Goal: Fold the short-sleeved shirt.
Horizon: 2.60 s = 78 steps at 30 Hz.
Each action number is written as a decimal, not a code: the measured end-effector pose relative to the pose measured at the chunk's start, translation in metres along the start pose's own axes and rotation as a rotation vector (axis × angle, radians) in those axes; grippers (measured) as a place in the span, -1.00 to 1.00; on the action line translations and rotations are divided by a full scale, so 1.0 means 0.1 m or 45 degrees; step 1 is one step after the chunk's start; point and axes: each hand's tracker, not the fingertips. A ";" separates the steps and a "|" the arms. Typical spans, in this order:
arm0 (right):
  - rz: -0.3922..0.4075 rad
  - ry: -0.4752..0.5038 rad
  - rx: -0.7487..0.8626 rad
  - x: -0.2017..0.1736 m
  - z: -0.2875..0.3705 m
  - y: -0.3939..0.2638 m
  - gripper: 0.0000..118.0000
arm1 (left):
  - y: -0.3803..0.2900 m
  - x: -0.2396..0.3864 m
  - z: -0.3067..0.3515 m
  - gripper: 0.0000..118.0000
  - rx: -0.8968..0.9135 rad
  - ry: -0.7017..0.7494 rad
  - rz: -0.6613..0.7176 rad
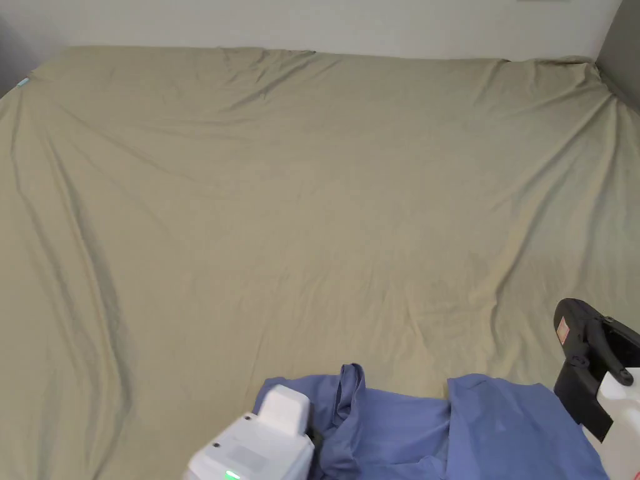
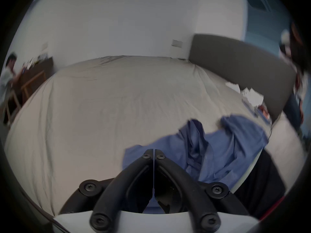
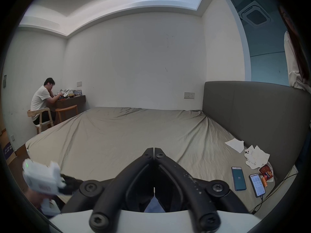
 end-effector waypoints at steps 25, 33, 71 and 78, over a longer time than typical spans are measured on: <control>0.018 -0.044 0.016 0.12 0.06 -0.05 -1.00 | 0.91 -0.27 1.46 -1.00 0.577 -0.063 0.084; 0.027 -0.073 0.036 0.11 -0.04 -0.11 -1.00 | 0.72 -1.24 2.18 -1.00 0.681 0.423 -0.015; 0.017 0.018 -0.019 -0.07 -0.04 -0.09 -1.00 | -0.09 -1.62 -0.41 -0.79 -0.431 -0.676 0.946; 0.033 0.019 -0.005 -0.04 -0.01 -0.04 -1.00 | 0.08 -2.00 0.04 -0.90 -0.360 -0.713 0.960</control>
